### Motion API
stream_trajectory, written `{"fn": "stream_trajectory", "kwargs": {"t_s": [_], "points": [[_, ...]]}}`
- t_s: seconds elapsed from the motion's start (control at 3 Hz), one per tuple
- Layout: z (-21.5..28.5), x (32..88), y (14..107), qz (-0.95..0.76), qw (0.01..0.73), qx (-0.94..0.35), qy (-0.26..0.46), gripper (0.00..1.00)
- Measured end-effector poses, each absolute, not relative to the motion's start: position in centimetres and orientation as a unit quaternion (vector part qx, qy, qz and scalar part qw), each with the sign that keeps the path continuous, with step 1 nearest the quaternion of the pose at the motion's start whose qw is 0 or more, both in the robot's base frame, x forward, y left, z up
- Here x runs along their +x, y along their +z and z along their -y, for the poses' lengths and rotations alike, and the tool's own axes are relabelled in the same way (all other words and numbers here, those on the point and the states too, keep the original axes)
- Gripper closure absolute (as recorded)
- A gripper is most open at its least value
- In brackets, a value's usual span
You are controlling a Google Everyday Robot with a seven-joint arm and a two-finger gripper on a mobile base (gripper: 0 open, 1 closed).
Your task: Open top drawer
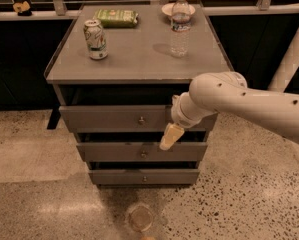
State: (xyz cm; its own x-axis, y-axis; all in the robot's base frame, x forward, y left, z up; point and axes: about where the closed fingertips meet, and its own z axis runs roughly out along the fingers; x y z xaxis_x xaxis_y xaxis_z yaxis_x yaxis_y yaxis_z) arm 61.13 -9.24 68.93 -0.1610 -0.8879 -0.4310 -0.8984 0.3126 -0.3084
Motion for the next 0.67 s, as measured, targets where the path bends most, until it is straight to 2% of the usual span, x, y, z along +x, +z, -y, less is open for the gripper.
{"fn": "stream_trajectory", "kwargs": {"t_s": [0.67], "points": [[10.5, 62.6, 64.0, -0.803, 0.235, -0.544, 0.06, 0.0]]}}
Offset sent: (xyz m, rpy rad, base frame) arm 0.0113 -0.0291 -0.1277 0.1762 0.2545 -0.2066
